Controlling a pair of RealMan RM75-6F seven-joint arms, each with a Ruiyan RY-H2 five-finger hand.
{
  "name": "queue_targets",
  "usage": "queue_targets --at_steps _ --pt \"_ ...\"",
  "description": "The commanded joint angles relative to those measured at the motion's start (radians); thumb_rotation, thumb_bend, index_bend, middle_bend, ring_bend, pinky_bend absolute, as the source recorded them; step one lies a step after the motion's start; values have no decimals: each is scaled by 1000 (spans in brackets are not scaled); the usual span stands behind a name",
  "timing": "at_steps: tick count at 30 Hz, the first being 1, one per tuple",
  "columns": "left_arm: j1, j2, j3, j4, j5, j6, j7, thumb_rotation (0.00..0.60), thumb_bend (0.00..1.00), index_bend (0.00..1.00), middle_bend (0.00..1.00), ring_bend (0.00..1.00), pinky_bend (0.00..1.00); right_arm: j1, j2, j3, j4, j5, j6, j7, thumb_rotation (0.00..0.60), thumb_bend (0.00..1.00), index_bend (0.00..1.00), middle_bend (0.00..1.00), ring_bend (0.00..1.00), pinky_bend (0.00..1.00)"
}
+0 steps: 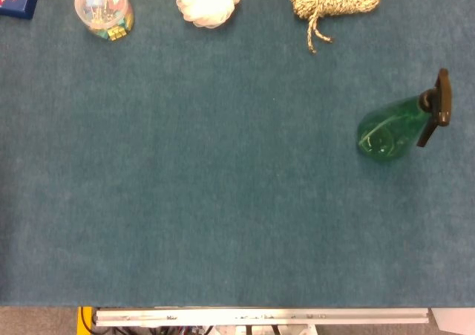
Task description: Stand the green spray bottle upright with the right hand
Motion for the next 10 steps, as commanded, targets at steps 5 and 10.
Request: queue_targets --at_steps 5,10 --pt "0 -1 -3 9 11 7 -18 600 0 267 81 13 0 -12 11 9 16 23 -43 16 600 0 41 140 78 57" --pt "-7 -1 -6 13 15 -4 -42 600 0 269 82 13 0 -9 25 25 21 35 -82 56 600 0 41 140 78 57"
